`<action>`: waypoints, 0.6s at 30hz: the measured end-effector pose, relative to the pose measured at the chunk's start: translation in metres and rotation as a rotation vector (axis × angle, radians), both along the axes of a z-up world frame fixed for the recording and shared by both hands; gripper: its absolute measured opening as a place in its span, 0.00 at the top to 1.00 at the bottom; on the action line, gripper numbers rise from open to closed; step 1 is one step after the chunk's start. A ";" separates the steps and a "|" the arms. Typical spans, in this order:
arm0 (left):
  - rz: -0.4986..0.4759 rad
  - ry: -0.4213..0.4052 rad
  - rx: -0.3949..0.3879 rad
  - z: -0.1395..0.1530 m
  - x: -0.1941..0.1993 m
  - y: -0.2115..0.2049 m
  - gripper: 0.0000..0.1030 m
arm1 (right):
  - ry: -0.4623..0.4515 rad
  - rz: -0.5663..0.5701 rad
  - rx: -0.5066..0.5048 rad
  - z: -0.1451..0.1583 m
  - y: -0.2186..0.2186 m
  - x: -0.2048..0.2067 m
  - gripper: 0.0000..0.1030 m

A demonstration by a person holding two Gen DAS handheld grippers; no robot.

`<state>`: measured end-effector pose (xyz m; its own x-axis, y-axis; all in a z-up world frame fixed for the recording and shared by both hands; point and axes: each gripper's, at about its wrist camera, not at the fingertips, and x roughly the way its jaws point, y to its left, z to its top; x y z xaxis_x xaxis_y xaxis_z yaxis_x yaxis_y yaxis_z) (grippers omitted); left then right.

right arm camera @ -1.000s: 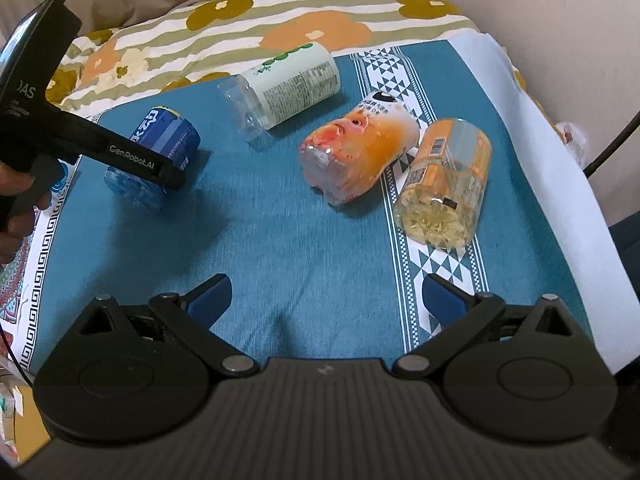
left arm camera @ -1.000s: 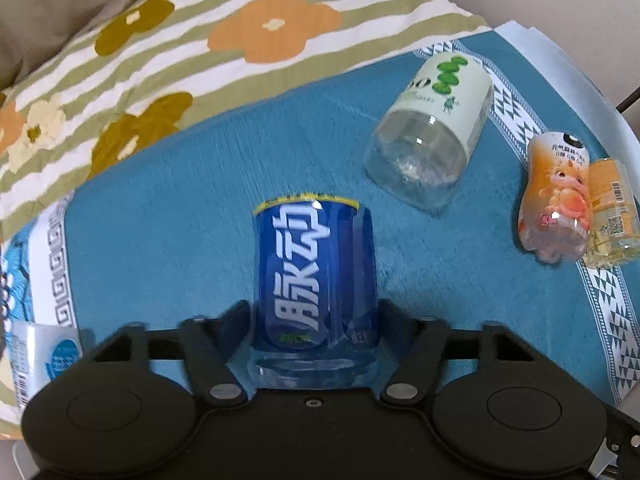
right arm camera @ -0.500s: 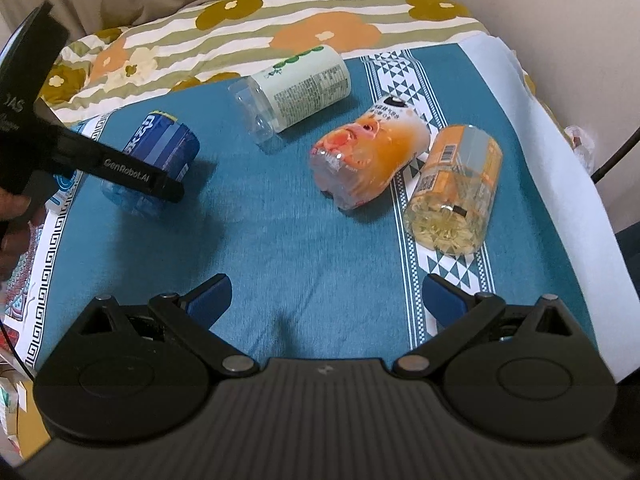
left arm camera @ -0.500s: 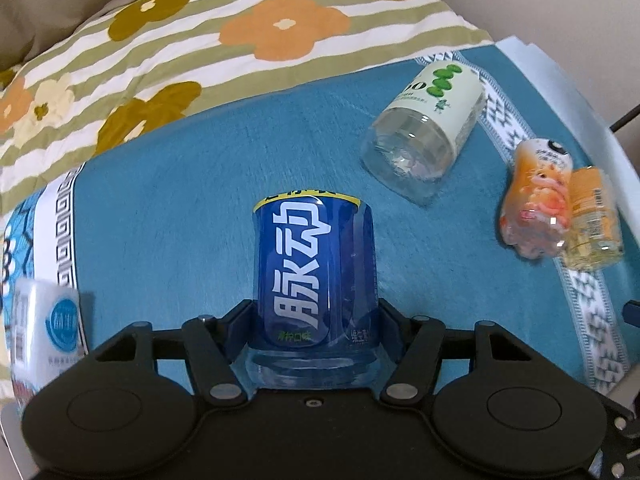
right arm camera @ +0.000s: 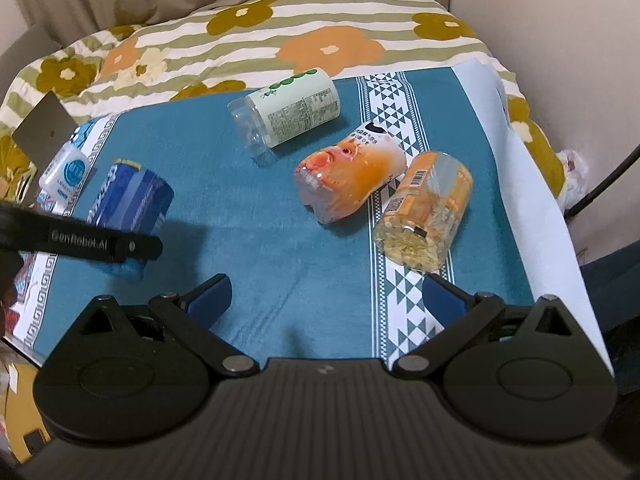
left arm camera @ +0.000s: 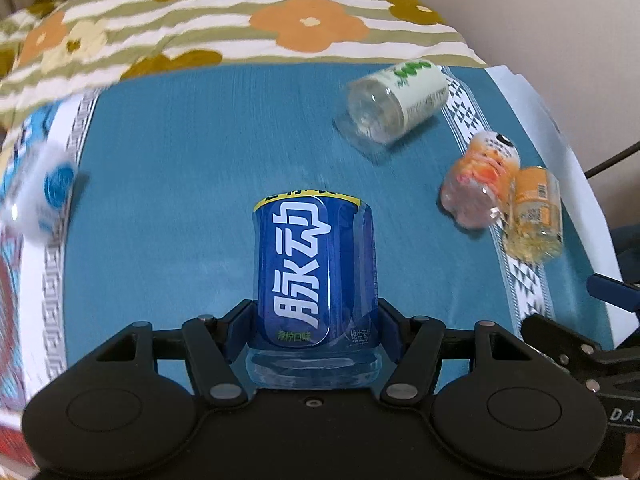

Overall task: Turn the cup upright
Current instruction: 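Close the left gripper on the blue cup's body and lift it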

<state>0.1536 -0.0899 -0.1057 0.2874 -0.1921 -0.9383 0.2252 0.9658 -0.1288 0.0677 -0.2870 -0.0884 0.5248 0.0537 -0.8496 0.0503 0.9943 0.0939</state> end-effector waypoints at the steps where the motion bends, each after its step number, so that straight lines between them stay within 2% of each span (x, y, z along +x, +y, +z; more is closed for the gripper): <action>1: 0.011 0.005 -0.005 -0.002 -0.004 -0.001 0.34 | 0.001 0.010 -0.002 0.000 -0.001 -0.002 0.00; 7: 0.073 0.020 -0.006 -0.019 -0.023 -0.008 0.34 | 0.017 0.074 -0.011 -0.006 -0.002 -0.007 0.00; 18: 0.081 -0.015 0.047 -0.031 -0.027 -0.021 0.34 | 0.043 0.116 -0.023 -0.016 -0.013 -0.011 0.00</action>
